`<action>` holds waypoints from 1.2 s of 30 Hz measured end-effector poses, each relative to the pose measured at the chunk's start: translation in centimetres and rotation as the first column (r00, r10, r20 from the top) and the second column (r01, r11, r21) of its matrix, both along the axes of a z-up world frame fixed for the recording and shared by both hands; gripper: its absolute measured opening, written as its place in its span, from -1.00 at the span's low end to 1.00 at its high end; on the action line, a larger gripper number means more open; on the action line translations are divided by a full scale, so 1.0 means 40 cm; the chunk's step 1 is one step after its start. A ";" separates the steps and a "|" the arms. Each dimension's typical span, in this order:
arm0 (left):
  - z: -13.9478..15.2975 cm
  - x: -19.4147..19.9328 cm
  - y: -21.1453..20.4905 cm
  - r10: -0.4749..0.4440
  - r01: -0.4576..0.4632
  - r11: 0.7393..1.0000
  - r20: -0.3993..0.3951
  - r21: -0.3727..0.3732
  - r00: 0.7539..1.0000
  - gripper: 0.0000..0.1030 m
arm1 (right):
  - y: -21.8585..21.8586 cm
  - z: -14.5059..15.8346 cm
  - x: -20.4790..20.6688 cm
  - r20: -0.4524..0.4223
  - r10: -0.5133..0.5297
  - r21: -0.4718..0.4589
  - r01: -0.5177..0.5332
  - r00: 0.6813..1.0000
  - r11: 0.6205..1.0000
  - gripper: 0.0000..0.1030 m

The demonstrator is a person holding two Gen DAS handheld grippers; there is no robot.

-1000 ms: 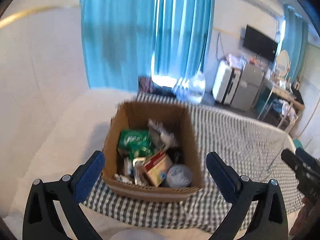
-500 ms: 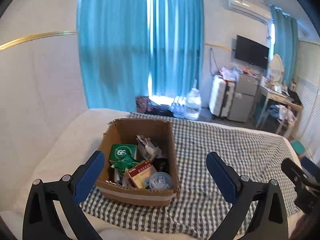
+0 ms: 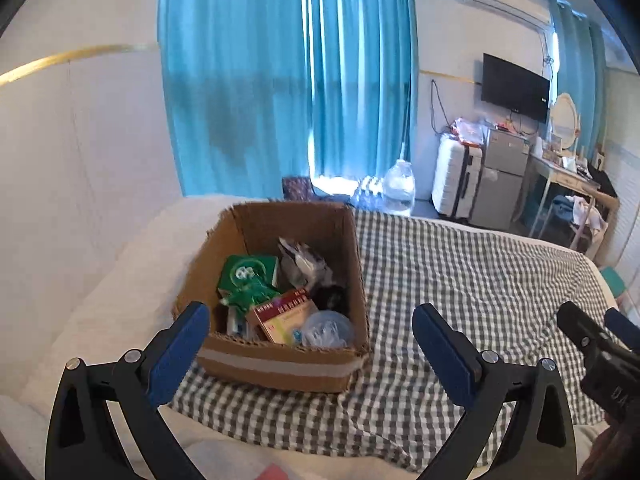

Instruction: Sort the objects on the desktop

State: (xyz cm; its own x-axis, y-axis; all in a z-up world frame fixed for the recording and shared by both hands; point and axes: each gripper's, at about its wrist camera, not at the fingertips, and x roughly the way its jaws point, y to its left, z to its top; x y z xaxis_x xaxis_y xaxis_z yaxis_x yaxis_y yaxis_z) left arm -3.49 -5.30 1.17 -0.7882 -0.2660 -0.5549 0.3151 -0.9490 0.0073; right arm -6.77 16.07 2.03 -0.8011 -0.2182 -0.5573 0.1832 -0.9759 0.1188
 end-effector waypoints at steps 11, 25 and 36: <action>-0.011 0.006 0.012 -0.023 0.023 1.000 0.029 -0.011 0.999 1.00 | -0.022 -0.019 0.000 0.028 -0.001 0.019 0.001 1.000 1.000 0.99; -0.008 0.014 0.013 -0.012 0.012 1.000 0.033 -0.012 0.999 1.00 | -0.021 -0.023 0.003 0.038 -0.003 0.023 0.002 0.999 1.000 0.99; -0.020 0.025 0.014 -0.012 0.012 1.000 0.040 0.008 0.999 1.00 | -0.019 -0.034 0.004 0.058 -0.001 0.017 0.000 0.998 1.000 0.99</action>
